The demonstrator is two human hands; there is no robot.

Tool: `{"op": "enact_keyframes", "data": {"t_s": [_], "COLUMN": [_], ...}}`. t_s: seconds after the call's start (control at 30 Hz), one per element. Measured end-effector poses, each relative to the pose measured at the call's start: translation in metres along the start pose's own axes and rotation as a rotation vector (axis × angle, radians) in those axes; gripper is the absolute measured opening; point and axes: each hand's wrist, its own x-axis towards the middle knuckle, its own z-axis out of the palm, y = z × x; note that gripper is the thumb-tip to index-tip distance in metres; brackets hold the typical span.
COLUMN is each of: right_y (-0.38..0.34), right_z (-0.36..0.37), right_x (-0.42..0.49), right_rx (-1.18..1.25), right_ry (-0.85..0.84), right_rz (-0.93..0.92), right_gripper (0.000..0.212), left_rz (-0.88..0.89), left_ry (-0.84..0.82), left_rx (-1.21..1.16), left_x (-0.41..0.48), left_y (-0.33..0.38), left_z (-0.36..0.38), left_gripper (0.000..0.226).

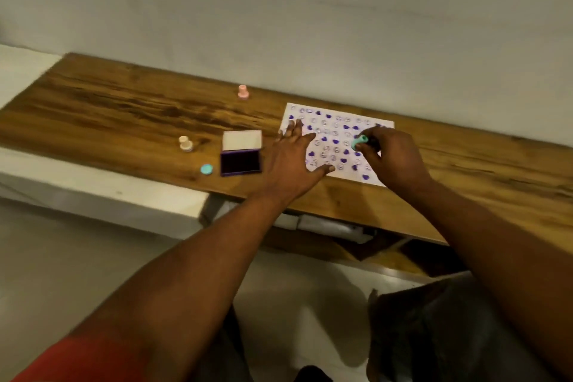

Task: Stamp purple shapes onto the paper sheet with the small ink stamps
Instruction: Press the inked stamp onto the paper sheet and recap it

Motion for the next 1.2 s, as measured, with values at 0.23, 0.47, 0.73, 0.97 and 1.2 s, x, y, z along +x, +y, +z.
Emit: {"op": "enact_keyframes", "data": {"t_s": [0.23,0.47,0.73,0.97,1.2], "right_y": [0.069,0.088,0.099,0.103,0.102], "right_z": [-0.009,0.003,0.021,0.027,0.029], "right_x": [-0.037,-0.031,-0.025,-0.027,-0.026], "right_rx": [-0.053,-0.052,-0.089,-0.091,-0.111], "right_ry": [-0.039,-0.084,-0.115,-0.146,-0.13], "right_rz": [0.125,0.039,0.032,0.035,0.017], "right_gripper": [0.026,0.029,0.026,0.025,0.026], "left_rz": [0.232,0.238,0.205,0.197,0.18], "left_ry": [-0.226,-0.287,-0.289,-0.283,-0.302], "left_rx": [0.022,-0.024,-0.07,-0.079,-0.089], "left_x": [0.022,0.03,0.025,0.025,0.026], "left_y": [0.064,0.072,0.061,0.06,0.061], "left_z": [0.051,0.072,0.083,0.087,0.085], "left_gripper": [0.086,0.076,0.067,0.068,0.068]}}
